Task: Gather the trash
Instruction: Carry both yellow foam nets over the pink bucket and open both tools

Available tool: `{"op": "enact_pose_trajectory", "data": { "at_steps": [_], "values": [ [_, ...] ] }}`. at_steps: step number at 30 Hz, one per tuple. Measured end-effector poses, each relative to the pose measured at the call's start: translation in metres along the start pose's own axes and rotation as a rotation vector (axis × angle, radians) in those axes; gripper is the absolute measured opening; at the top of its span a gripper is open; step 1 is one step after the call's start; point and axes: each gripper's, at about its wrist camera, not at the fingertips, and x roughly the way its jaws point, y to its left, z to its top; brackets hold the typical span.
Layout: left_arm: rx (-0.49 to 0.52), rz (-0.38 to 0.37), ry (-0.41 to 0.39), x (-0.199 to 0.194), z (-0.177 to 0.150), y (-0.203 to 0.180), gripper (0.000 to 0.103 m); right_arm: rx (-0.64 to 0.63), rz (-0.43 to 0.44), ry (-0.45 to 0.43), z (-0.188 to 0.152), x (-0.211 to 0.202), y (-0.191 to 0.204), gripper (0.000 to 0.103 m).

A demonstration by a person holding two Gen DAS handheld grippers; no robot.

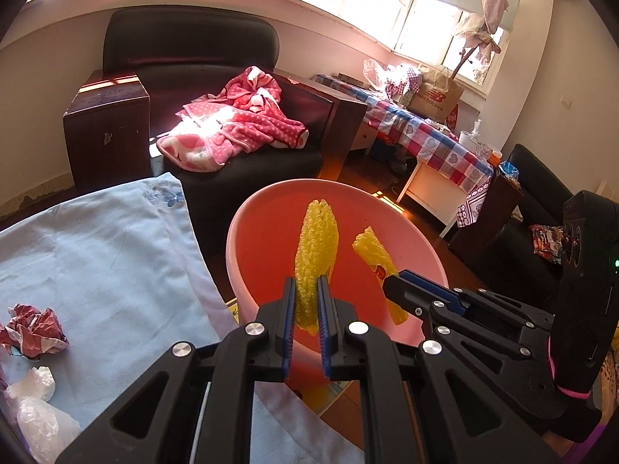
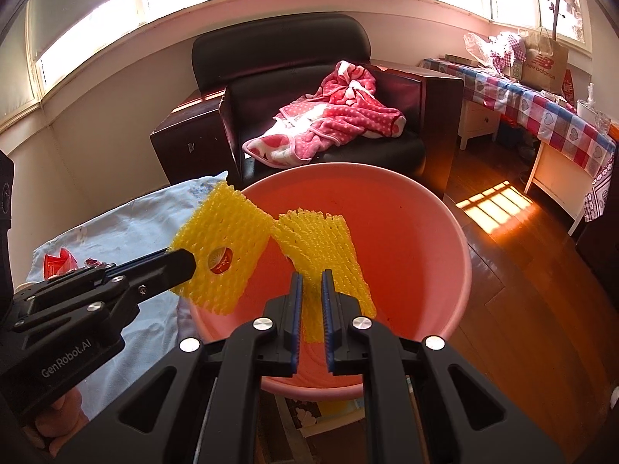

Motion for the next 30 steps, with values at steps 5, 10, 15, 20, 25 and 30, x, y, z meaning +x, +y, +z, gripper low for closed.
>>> {"op": "enact_pose_trajectory", "data": {
  "at_steps": [5,10,15,20,25,30],
  "values": [
    [-0.023,0.012,-0.012,0.000,0.003,0.003,0.038,0.018,-0.020,0.023,0.000,0.005,-0.002,0.016],
    [-0.007,0.014,-0.039,-0.011,0.005,0.000,0.040,0.035,-0.022,0.017,0.000,0.003,-0.005,0.033],
    [-0.012,0.017,-0.070,-0.028,0.006,-0.002,0.042,0.020,-0.018,0.007,0.000,-0.004,0.001,0.034],
    [-0.030,0.041,-0.081,-0.046,0.003,0.001,0.044,-0.003,0.007,-0.003,0.000,-0.015,0.014,0.034],
    [-0.034,0.100,-0.083,-0.069,-0.005,0.009,0.044,-0.040,0.054,-0.010,-0.003,-0.027,0.039,0.034],
    [-0.039,0.153,-0.090,-0.095,-0.017,0.022,0.044,-0.088,0.116,-0.008,-0.010,-0.036,0.068,0.034]
  ]
}}
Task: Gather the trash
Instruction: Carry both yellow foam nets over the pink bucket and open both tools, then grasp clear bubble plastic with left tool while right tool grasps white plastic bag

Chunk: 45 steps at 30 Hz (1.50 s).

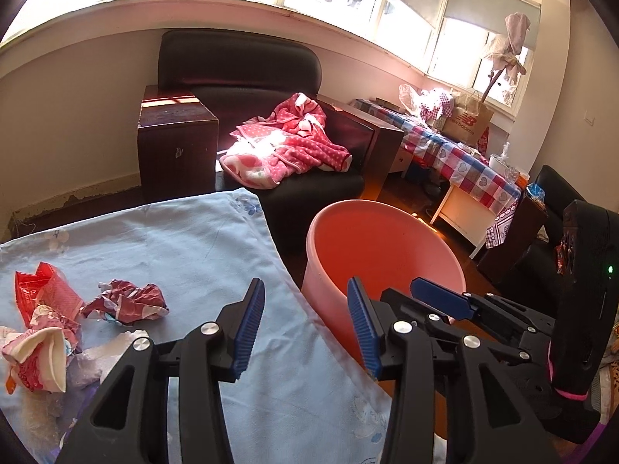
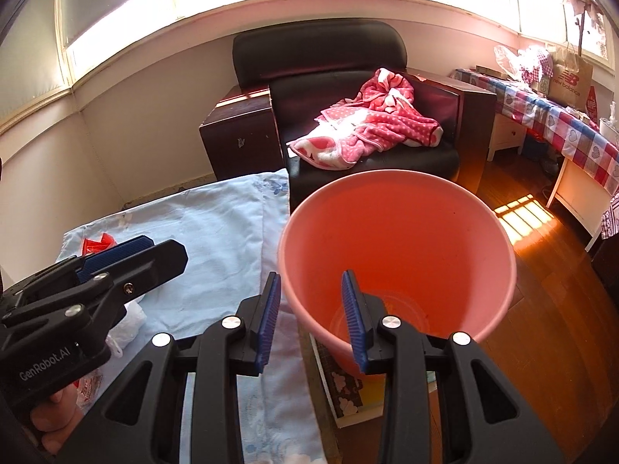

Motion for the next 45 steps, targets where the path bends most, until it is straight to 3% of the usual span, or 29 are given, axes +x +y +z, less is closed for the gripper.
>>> {"op": "enact_pose_trajectory", "data": {
  "at_steps": [10,18,25,33,45],
  "values": [
    [-0.013,0.099,-0.055,-0.064,-0.020,0.040,0.044,-0.102,0.117,0.017,-0.013,-0.005,0.064,0.034],
    [-0.074,0.205,-0.082,-0.120,-0.045,0.094,0.045,-0.153,0.186,0.040,-0.023,-0.002,0.099,0.033],
    [-0.168,0.303,-0.042,-0.148,-0.081,0.144,0.045,-0.189,0.257,0.084,-0.030,0.007,0.121,0.033],
    [-0.266,0.352,0.053,-0.143,-0.118,0.181,0.045,-0.228,0.324,0.136,-0.038,0.022,0.142,0.033],
    [-0.330,0.299,0.111,-0.104,-0.113,0.194,0.045,-0.203,0.362,0.170,-0.038,0.032,0.136,0.033]
  ]
}}
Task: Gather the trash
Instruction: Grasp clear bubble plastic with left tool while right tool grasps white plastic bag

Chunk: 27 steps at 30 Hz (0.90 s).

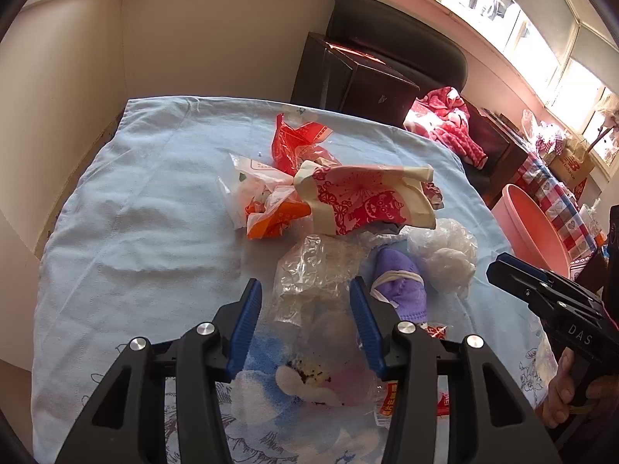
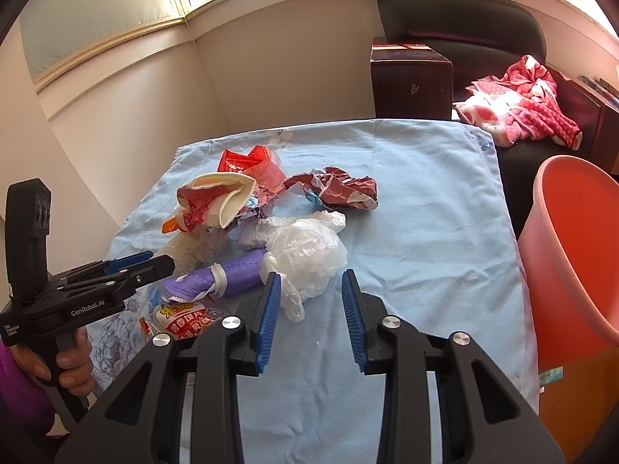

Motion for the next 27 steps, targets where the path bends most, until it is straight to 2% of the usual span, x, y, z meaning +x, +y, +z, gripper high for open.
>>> {"op": "enact_pose_trajectory", "data": {
  "at_steps": [4,7,19,27],
  "values": [
    [0.007,-0.012,0.000,0.002,-0.002,0.002,0.027,0.008,0.014,0.026,-0.001,0.007,0.000,0.033],
    [0.010,-0.022,-0.011,-0.002,-0.004,0.003,0.022,0.009,0.021,0.037,-0.002,0.009,0.003,0.033],
    [0.044,-0.083,-0.064,-0.038,-0.015,0.012,0.019,0.054,0.023,0.067,0.002,0.019,0.006,0.033],
    [0.055,-0.053,-0.070,-0.052,-0.027,0.025,0.020,0.101,0.020,0.093,0.005,0.031,0.005,0.034]
  ]
}}
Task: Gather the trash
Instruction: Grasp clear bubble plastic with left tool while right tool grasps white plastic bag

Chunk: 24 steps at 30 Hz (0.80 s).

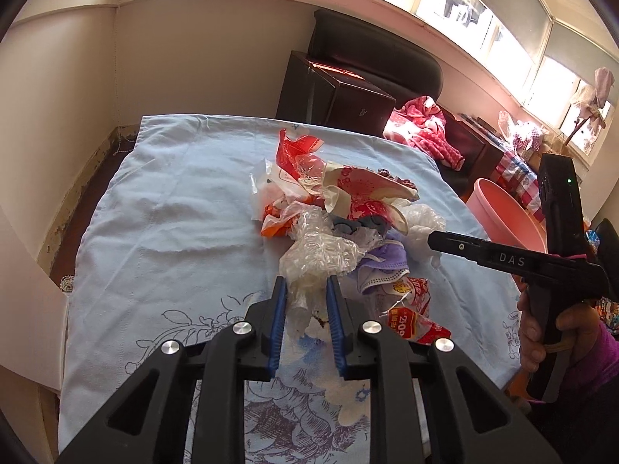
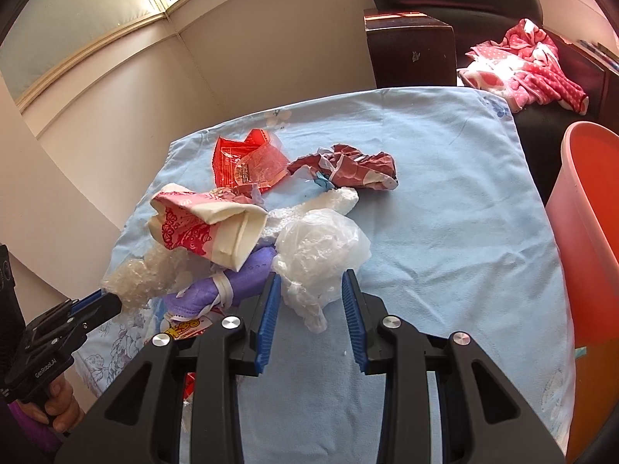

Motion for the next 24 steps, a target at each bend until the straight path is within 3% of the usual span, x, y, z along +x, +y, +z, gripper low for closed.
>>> {"op": "enact_pose_trajectory", "data": {
  "at_steps": [12,20,21,22,24],
  "values": [
    [-0.030,0.001,-0.035,-0.025,-0.008,0.013,0.020,-0.024,0.009,-0.020,0.000,0.000,0.014,0.034],
    [-0.030,-0.002,-0.067,-0.037,-0.008,0.013,0.020,-0.053,-0.061,-0.028,-0.005,0.009,0.014,0.033],
    [-0.029,-0.002,-0.071,-0.038,-0.007,0.013,0.020,-0.052,-0.062,-0.030,-0.006,0.009,0.012,0.032],
    [-0.028,-0.002,-0.076,-0.040,-0.007,0.012,0.020,-0.051,-0.057,-0.028,-0.006,0.009,0.010,0.024],
    [-0.024,-0.002,-0.085,-0.044,-0.007,0.011,0.020,-0.052,-0.053,-0.033,-0.006,0.006,0.009,0.021]
  ]
}}
